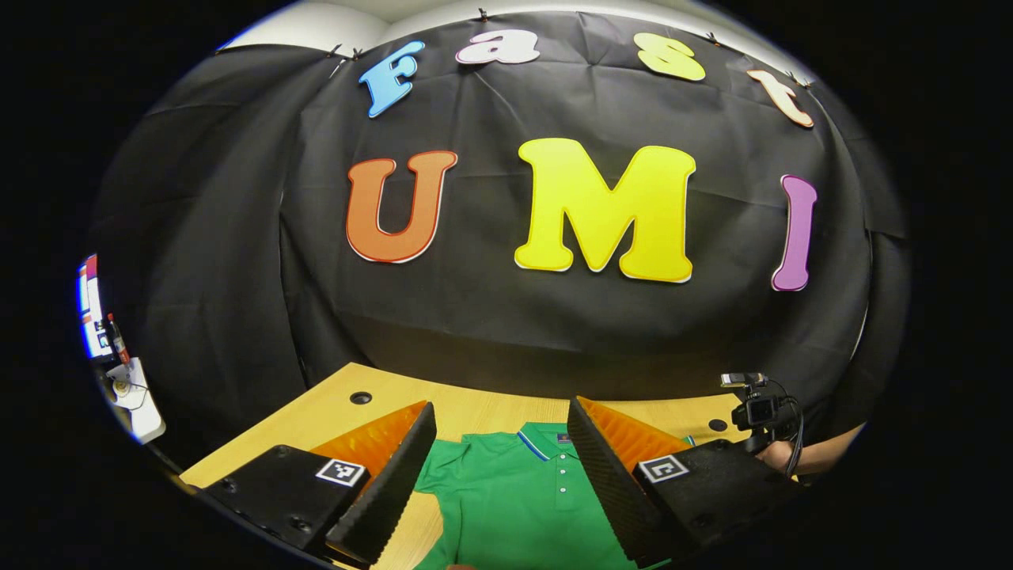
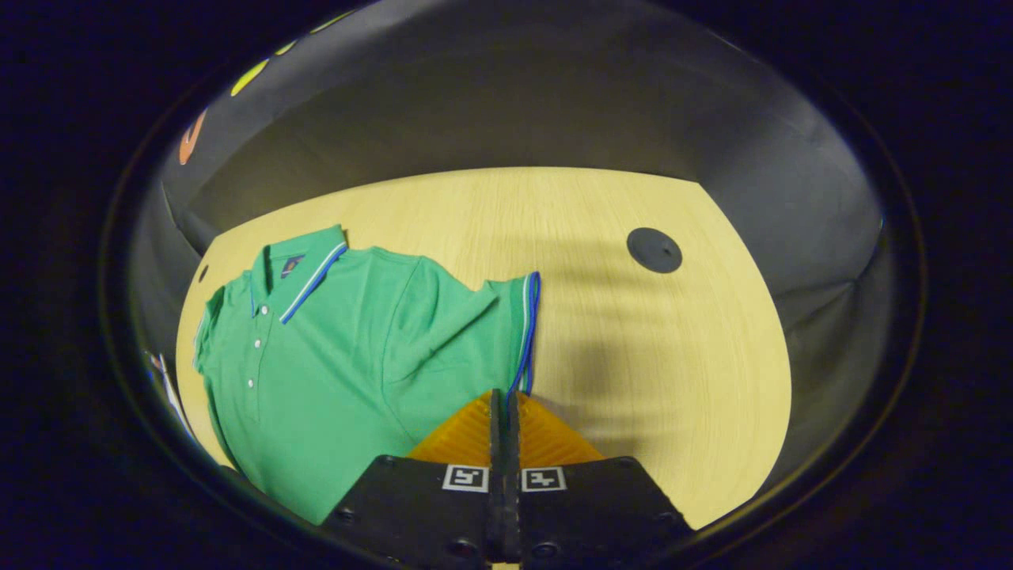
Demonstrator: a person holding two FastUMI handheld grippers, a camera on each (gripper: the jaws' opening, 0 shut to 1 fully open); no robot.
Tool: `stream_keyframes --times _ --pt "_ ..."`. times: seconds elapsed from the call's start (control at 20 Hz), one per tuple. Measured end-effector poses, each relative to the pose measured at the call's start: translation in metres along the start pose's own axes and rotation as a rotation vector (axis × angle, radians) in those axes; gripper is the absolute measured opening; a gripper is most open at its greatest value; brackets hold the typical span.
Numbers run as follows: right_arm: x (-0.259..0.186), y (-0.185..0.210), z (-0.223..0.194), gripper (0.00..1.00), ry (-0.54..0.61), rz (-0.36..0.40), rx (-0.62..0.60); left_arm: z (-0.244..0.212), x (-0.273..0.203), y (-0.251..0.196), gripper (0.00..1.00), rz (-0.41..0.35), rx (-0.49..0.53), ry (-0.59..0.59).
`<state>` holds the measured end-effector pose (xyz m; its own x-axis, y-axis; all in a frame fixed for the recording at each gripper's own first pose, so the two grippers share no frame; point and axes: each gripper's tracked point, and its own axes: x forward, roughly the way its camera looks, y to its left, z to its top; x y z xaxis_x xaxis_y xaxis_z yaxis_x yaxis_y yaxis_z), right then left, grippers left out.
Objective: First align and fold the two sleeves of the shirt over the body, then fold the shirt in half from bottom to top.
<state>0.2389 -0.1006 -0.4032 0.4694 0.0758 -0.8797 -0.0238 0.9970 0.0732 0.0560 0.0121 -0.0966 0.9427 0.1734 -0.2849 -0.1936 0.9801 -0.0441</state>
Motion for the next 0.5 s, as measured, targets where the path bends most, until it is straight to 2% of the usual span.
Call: stream_keyframes --times 0.1,0.35,0.5 --pt "0.001 0.003 0.001 0.01 -0.002 0.005 -0.003 0.003 0.000 -0.001 1.00 -0.009 0.014 -0.007" --pt "-0.016 0.025 0.004 0.00 -0.015 0.097 0.094 0.002 0.007 0.005 1.00 -0.010 0.021 -0.010" --pt "-0.031 0.037 0.013 0.00 -0.046 0.116 0.069 0.002 0.008 0.005 1.00 -0.017 0.013 -0.011"
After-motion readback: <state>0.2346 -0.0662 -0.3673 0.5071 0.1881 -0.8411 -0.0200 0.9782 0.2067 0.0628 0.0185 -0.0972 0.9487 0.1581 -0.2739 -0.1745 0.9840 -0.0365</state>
